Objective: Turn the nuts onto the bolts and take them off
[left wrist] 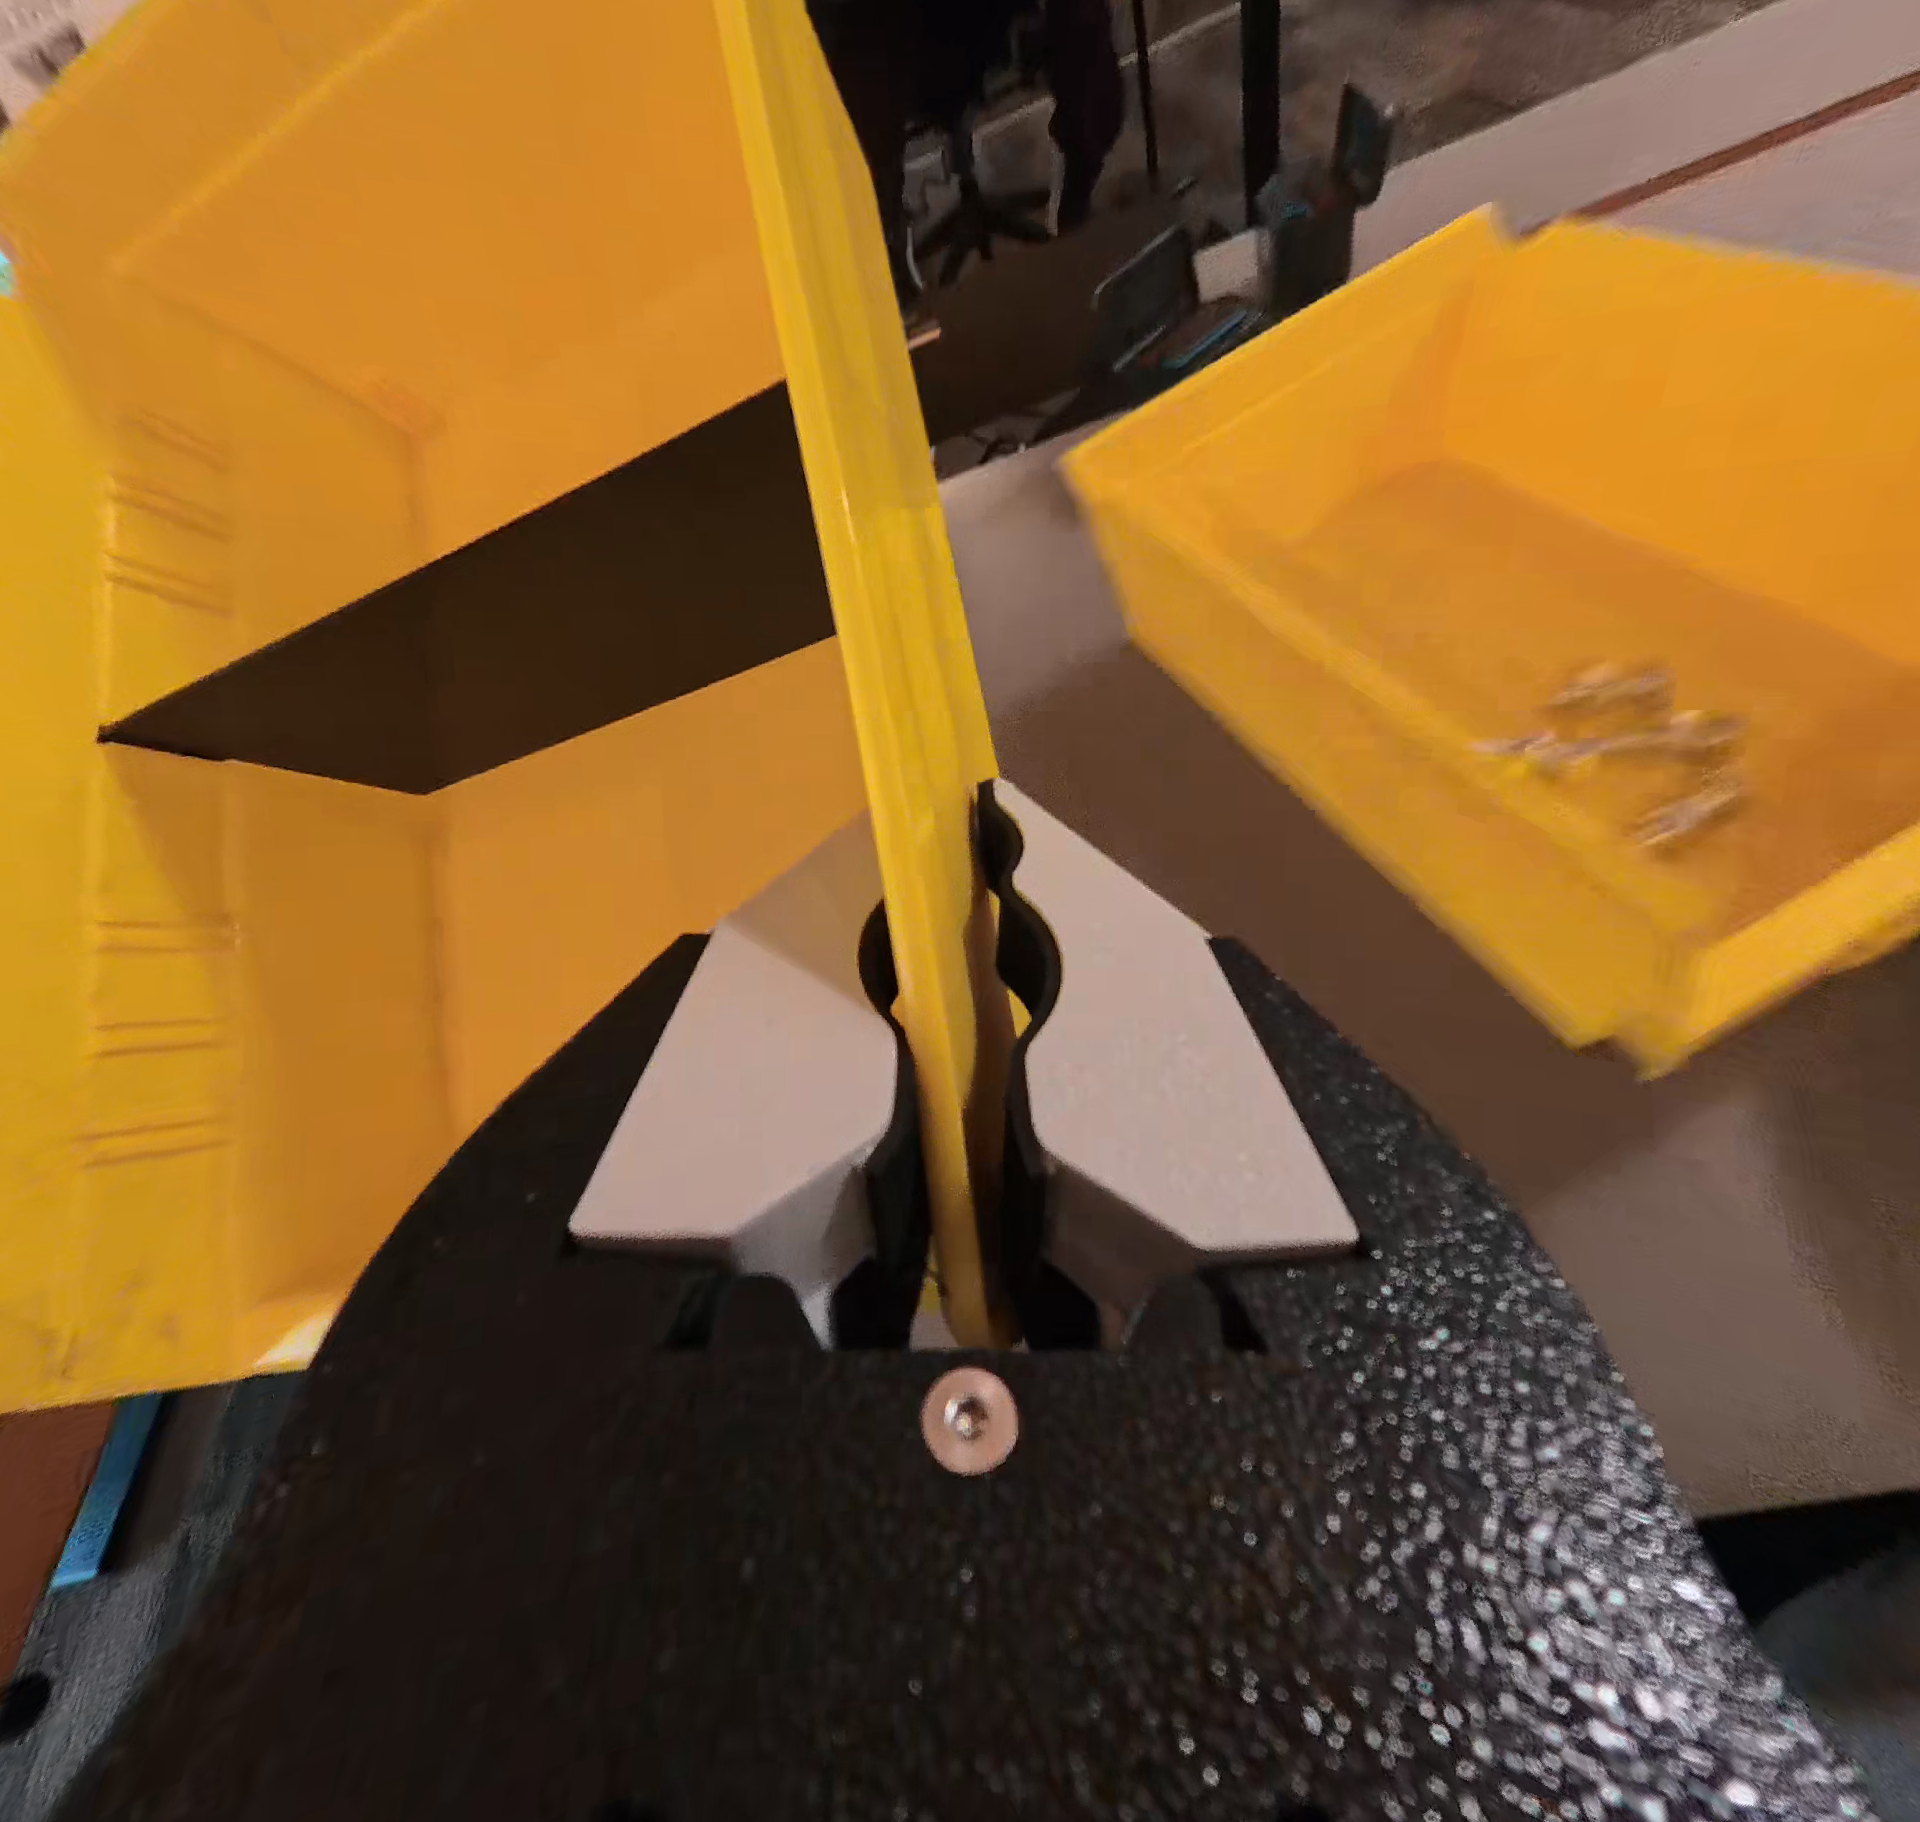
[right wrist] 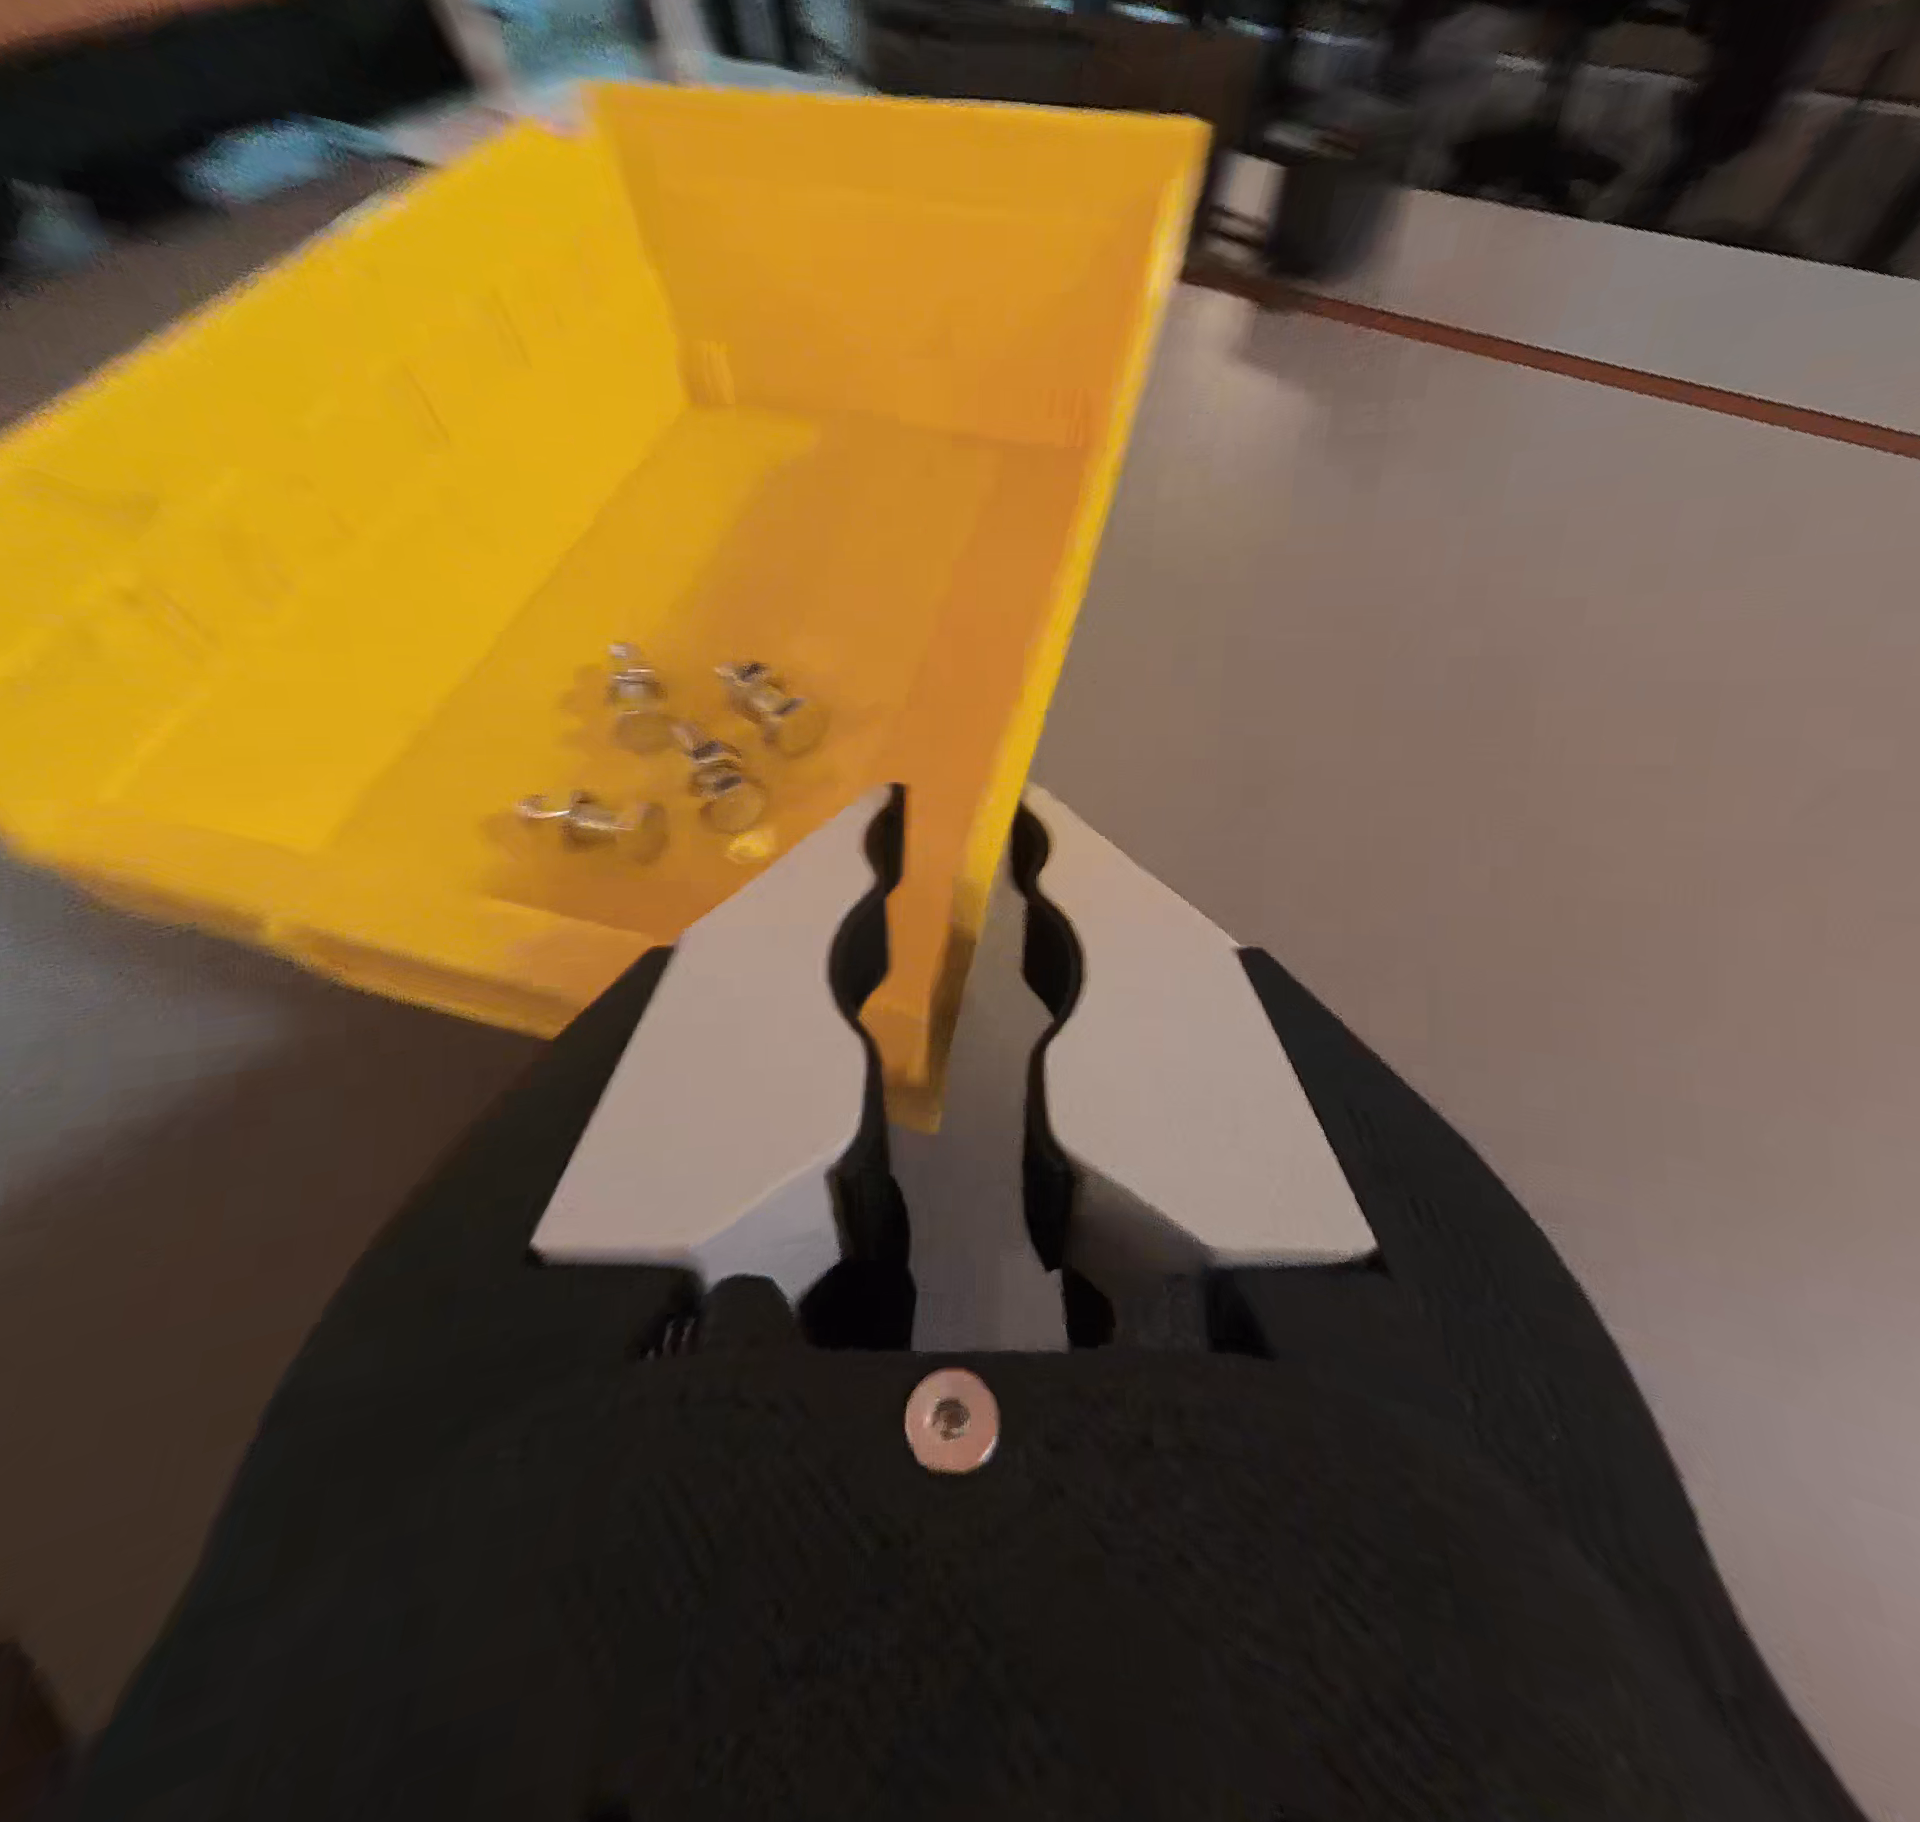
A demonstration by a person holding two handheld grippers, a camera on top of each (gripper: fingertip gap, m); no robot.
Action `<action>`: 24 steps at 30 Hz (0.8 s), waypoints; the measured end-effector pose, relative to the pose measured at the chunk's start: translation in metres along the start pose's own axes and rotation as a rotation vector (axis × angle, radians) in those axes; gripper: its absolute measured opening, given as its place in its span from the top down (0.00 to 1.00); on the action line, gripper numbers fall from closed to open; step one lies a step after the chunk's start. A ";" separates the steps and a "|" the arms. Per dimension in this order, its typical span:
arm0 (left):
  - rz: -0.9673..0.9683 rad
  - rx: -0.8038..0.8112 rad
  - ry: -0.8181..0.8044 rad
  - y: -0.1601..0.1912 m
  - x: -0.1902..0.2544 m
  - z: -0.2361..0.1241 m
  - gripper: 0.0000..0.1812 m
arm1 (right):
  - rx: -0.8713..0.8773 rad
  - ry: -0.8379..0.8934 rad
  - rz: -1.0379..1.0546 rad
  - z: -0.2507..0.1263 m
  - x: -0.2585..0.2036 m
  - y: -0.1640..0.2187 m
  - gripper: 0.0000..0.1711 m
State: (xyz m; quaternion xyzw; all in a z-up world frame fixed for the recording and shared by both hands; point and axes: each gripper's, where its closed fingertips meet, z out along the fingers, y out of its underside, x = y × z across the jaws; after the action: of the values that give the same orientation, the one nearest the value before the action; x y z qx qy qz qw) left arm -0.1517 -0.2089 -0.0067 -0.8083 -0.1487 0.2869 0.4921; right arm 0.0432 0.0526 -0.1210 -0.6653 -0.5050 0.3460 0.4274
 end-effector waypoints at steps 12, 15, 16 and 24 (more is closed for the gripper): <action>0.195 0.218 0.596 -0.123 0.186 -0.003 0.98 | 0.751 0.396 -0.098 -0.163 0.075 -0.115 0.72; 0.258 0.226 0.799 -0.150 0.268 0.001 0.98 | 0.789 0.660 -0.044 -0.236 0.130 -0.109 0.73; 0.289 0.218 0.850 -0.154 0.295 0.007 0.98 | 0.792 0.717 -0.026 -0.255 0.142 -0.105 0.73; 0.516 -0.020 0.948 -0.106 0.451 0.093 0.98 | 0.644 0.817 0.141 -0.281 0.199 -0.058 0.74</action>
State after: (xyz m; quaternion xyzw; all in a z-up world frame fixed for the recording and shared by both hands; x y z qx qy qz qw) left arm 0.1532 0.1428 -0.0890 -0.8640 0.2906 0.0007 0.4112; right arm 0.3218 0.1904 0.0378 -0.6133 -0.1190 0.2238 0.7480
